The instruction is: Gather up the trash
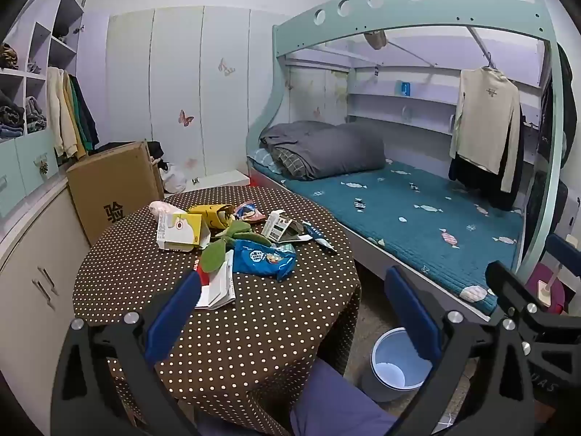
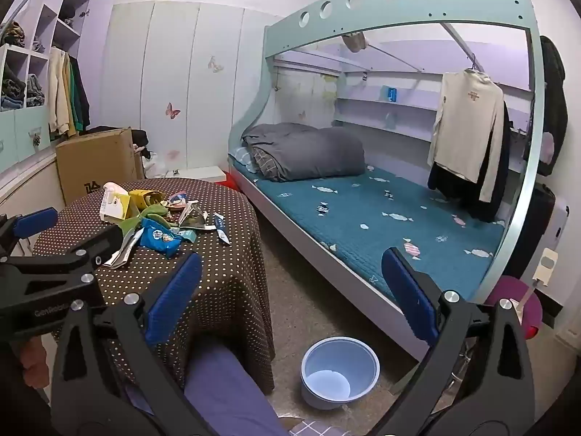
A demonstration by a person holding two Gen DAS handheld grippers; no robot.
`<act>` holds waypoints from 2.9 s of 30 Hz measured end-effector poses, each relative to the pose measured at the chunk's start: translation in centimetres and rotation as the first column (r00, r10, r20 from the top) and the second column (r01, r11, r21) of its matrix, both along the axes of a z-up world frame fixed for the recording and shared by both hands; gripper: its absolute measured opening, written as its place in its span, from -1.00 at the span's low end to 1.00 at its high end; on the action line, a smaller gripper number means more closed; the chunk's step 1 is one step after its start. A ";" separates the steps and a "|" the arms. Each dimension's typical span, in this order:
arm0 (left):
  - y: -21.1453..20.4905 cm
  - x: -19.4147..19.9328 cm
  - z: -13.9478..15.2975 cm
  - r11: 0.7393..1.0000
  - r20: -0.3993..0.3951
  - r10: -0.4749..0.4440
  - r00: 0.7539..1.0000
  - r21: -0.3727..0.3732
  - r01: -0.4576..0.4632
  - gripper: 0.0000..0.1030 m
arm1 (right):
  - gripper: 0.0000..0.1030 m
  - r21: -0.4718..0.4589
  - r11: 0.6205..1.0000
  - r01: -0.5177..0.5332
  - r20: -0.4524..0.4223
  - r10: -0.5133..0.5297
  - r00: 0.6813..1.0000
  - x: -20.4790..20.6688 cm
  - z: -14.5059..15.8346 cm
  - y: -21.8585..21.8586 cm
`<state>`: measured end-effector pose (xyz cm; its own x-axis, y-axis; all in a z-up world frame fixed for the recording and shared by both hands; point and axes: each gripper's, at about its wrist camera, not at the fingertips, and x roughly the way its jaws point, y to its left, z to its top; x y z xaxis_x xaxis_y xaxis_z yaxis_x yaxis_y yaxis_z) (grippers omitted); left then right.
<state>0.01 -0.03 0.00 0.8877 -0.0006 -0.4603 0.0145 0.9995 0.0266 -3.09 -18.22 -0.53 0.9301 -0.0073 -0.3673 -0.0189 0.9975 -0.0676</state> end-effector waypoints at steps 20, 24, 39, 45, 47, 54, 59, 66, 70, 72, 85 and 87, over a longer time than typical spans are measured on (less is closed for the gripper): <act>-0.2 -0.1 -0.3 1.000 0.001 0.002 1.000 -0.001 -0.002 0.92 | 0.88 0.023 1.000 -0.002 -0.007 0.002 1.000 0.2 -0.3 0.1; -0.3 -0.2 -0.2 1.000 0.001 0.004 1.000 0.000 -0.004 0.92 | 0.88 0.028 1.000 -0.001 -0.014 0.001 1.000 0.3 -0.7 0.3; -0.4 0.0 -0.4 1.000 -0.013 0.005 1.000 -0.005 -0.005 0.92 | 0.88 0.046 0.999 0.002 -0.028 0.000 1.000 0.3 -0.8 -0.4; -0.5 0.0 -0.6 1.000 -0.021 0.003 1.000 -0.008 -0.004 0.92 | 0.88 0.045 0.999 0.007 -0.036 -0.005 0.999 0.3 -0.9 -0.5; -0.5 0.0 -0.7 1.000 -0.022 0.004 1.000 -0.008 -0.004 0.92 | 0.88 0.046 0.999 0.009 -0.039 -0.007 0.999 0.3 -1.0 -0.6; -0.6 0.0 -0.8 1.000 -0.024 0.010 1.000 -0.007 -0.010 0.92 | 0.88 0.038 0.999 0.015 -0.038 -0.014 0.999 0.4 -0.8 -0.4; -0.5 -0.1 -0.8 1.000 -0.023 0.015 1.000 -0.005 -0.015 0.92 | 0.88 0.038 0.999 0.015 -0.038 -0.014 0.999 0.3 -0.8 -0.4; -0.5 -0.1 -0.8 1.000 -0.025 0.015 1.000 -0.006 -0.015 0.92 | 0.88 0.038 0.999 0.014 -0.038 -0.012 0.999 0.3 -0.9 -0.5; -0.5 -0.1 -0.8 1.000 -0.026 0.015 1.000 -0.006 -0.015 0.92 | 0.88 0.040 0.999 0.014 -0.039 -0.012 0.999 0.3 -0.9 -0.5; -0.6 -0.1 -0.8 1.000 -0.024 0.015 1.000 -0.006 -0.015 0.92 | 0.88 0.040 0.999 0.014 -0.040 -0.012 0.999 0.3 -0.9 -0.4; -0.4 -0.1 -0.9 1.000 -0.028 0.013 1.000 -0.009 -0.013 0.92 | 0.88 0.039 0.999 0.014 -0.041 -0.012 0.999 0.3 -1.0 -0.4; -0.4 -0.1 -1.0 1.000 -0.032 0.013 0.999 -0.010 -0.013 0.92 | 0.88 0.037 0.999 0.012 -0.044 -0.010 0.999 0.3 -1.0 -0.3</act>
<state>-0.05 -0.38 -1.00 0.8725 0.0059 -0.4887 0.0024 0.9999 0.0164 -2.79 -18.52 -1.51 0.9130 -0.0031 -0.4078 -0.0100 0.9995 -0.0300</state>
